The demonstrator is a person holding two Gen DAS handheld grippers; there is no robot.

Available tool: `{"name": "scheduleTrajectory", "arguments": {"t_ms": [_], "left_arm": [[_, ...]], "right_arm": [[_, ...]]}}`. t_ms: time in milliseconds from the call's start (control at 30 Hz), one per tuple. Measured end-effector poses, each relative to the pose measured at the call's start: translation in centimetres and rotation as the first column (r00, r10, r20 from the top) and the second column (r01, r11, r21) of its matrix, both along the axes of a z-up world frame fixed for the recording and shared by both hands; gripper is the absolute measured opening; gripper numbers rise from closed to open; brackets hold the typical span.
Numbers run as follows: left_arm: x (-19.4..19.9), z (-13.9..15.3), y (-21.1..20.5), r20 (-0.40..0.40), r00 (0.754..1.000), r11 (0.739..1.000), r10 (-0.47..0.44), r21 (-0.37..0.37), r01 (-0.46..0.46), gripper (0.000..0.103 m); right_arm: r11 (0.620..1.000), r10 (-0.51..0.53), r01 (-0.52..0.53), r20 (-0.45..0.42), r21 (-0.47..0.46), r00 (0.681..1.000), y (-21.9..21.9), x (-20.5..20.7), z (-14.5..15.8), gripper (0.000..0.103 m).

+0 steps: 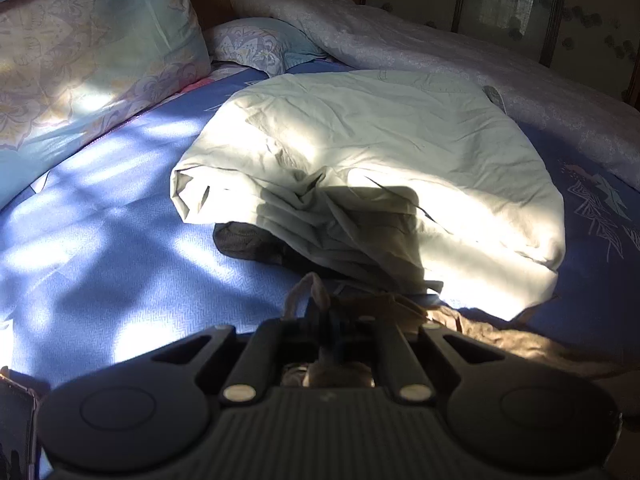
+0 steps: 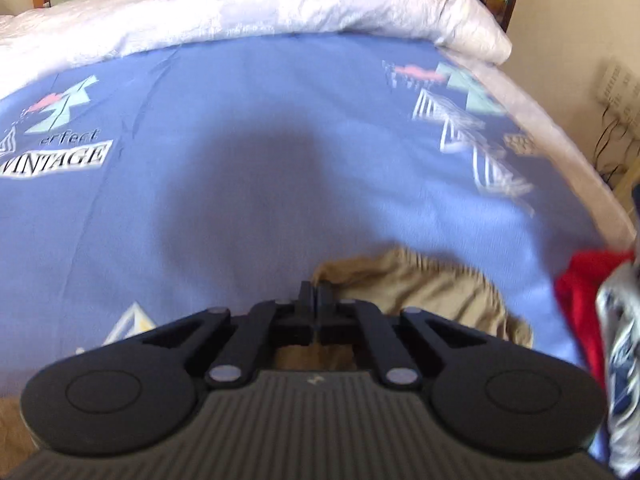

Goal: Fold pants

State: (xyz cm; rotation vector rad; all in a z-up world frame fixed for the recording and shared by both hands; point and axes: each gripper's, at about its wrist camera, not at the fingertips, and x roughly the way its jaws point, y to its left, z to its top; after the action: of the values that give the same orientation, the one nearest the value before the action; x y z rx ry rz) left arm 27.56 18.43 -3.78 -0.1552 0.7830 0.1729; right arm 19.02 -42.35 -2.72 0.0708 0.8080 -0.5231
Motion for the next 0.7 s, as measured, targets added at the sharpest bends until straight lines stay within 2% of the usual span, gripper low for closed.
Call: {"name": "scheduleTrajectory", "arguments": {"t_ms": [67,100,133,167,200,233,300,367,467,533,633,700], "left_arm": [[0.6,0.9,0.1,0.038,0.999,0.999,0.031,-0.013,-0.031,0.004],[1.0,1.3,-0.1,0.058,0.996,0.998,0.061,0.013,-0.062,0.005],[1.5,1.4,-0.4,0.067,0.994,0.995,0.086,0.043,-0.089,0.008],[2.1,1.3,-0.7,0.05,0.995,0.994,0.09,0.057,-0.093,0.014],[2.6,1.0,-0.8,0.022,0.997,0.996,0.077,0.049,-0.078,0.031],[2.8,0.6,-0.9,-0.014,0.998,0.997,0.068,0.033,-0.067,0.034],[2.1,0.7,-0.9,-0.016,0.998,0.998,0.054,0.014,-0.054,0.032],[0.0,1.8,-0.5,0.011,1.0,1.0,0.025,0.011,-0.025,0.032],[-4.7,4.5,1.2,0.061,0.998,1.0,-0.008,0.01,0.007,0.032],[-8.6,6.5,3.0,0.091,0.996,1.0,0.001,-0.002,-0.001,0.037],[-14.7,8.7,6.1,0.112,0.993,0.997,0.033,-0.075,-0.025,0.041],[-18.9,9.1,8.0,0.088,0.994,0.987,0.058,-0.152,-0.044,0.044]], "right_arm": [[0.997,-0.075,0.073,0.139,0.018,0.987,-1.2,0.5,2.3,0.003],[0.993,-0.12,0.118,0.178,0.02,0.977,-1.5,0.8,3.1,0.004],[0.988,-0.153,0.153,0.199,0.014,0.968,-2.0,1.6,3.8,0.011],[0.985,-0.169,0.169,0.199,0.018,0.965,-2.3,2.1,4.0,0.026],[0.986,-0.165,0.162,0.171,0.034,0.971,-2.4,2.6,4.0,0.041],[0.989,-0.145,0.142,0.145,0.036,0.979,-2.3,3.0,3.8,0.058],[0.995,-0.102,0.101,0.176,0.016,0.979,-1.3,2.3,4.1,0.056],[0.998,-0.049,0.042,0.196,0.041,0.979,-0.5,0.8,4.8,0.056],[0.988,0.018,-0.054,0.236,0.145,0.972,0.2,-3.1,5.8,0.057],[0.966,0.078,-0.14,0.271,0.219,0.96,1.2,-7.1,6.9,0.057],[0.935,0.158,-0.239,0.296,0.263,0.942,2.8,-13.4,8.4,0.057],[0.936,0.174,-0.255,0.309,0.244,0.935,3.9,-17.3,8.9,0.057]]}}
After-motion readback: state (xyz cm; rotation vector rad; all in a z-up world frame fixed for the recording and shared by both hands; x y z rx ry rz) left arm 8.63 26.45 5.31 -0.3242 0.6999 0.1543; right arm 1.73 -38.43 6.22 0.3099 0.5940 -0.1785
